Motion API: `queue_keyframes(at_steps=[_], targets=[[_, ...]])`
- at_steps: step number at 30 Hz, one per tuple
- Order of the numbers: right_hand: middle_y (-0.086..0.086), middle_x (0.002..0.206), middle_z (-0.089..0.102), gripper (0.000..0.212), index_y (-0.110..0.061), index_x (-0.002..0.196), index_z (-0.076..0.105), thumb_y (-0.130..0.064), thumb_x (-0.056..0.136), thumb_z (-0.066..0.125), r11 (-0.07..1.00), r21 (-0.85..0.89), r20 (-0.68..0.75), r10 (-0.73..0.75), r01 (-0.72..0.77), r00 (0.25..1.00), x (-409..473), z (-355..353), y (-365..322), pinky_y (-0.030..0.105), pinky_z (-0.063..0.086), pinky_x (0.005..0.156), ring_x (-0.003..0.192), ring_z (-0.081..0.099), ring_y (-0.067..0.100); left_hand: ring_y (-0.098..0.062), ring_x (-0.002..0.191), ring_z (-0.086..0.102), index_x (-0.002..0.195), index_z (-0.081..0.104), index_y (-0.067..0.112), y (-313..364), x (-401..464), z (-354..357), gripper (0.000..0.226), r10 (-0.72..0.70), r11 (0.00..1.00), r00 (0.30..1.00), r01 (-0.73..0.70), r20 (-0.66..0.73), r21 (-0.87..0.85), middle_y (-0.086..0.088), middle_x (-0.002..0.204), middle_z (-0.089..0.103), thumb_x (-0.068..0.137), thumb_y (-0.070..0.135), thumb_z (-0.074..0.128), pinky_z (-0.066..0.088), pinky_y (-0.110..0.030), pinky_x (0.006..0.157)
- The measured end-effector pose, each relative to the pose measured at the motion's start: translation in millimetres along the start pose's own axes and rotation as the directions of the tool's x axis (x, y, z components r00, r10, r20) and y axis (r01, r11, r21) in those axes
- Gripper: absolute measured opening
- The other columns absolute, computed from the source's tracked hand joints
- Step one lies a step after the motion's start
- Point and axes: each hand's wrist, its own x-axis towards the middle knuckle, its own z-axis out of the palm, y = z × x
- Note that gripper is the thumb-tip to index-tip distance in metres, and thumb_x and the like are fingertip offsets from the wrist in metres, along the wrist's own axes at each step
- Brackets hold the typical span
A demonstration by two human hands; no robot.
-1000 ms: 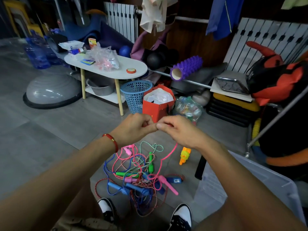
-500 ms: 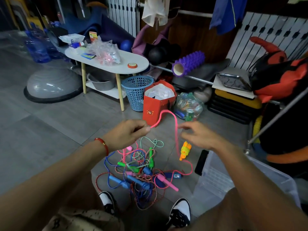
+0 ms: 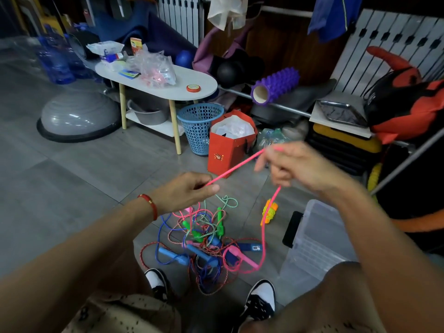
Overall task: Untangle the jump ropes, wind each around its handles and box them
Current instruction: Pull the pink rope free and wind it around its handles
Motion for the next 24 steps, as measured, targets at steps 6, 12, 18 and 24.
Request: queue_keyframes(at_steps=[6, 12, 18, 24], targets=[[0.006, 0.082, 0.073, 0.027, -0.017, 0.091, 0.078, -0.028, 0.101, 0.056, 0.857, -0.441, -0.312, 0.131, -0.265, 0.941, -5.2, -57.2, 18.9, 0.038, 0.052, 0.077, 0.071, 0.064, 0.014, -0.006, 0.058, 0.057, 0.079, 0.053, 0.007, -26.8, -19.8, -3.3, 0.039, -0.019, 0.995, 0.998, 0.025, -0.067, 0.092, 0.004, 0.064, 0.054, 0.103, 0.036, 0.043, 0.045, -0.02, 0.062], [-0.001, 0.146, 0.053, 0.054, -0.022, 0.145, 0.048, -0.031, 0.095, 0.067, 0.764, -0.641, 0.049, 0.126, -0.065, 0.991, 8.5, 22.4, 28.9, 0.024, 0.036, 0.112, 0.132, 0.05, 0.011, 0.001, 0.062, 0.051, 0.076, 0.057, 0.027, 30.1, 10.1, -5.5, 0.027, 0.178, 0.954, 0.983, -0.163, -0.038, 0.252, 0.014, 0.063, 0.053, 0.102, 0.033, 0.053, 0.038, -0.013, 0.062], [-0.005, 0.057, 0.058, 0.03, -0.022, 0.088, 0.067, -0.031, 0.106, 0.046, 0.847, -0.53, 0.076, 0.006, 0.035, 0.997, 19.7, 55.7, 18.7, 0.032, 0.05, 0.063, 0.055, 0.06, 0.011, -0.017, 0.059, 0.047, 0.079, 0.056, 0.009, 39.3, 16.3, -10.3, 0.045, 0.155, 0.988, 0.98, -0.156, -0.122, -0.001, -0.012, 0.065, 0.058, 0.091, 0.052, 0.062, 0.04, -0.037, 0.056], [-0.011, 0.045, 0.033, 0.039, -0.005, 0.076, 0.059, -0.029, 0.103, 0.045, 0.986, 0.116, -0.212, -0.092, 0.118, 0.973, 6.4, 2.8, -8.2, 0.032, 0.036, 0.055, 0.041, 0.03, 0.011, -0.014, 0.059, 0.053, 0.072, 0.049, 0.011, -4.1, -8.6, -12.7, 0.039, -0.026, 1.0, 0.998, 0.026, -0.052, 0.0, -0.003, 0.061, 0.055, 0.098, 0.042, 0.053, 0.049, -0.041, 0.061]])
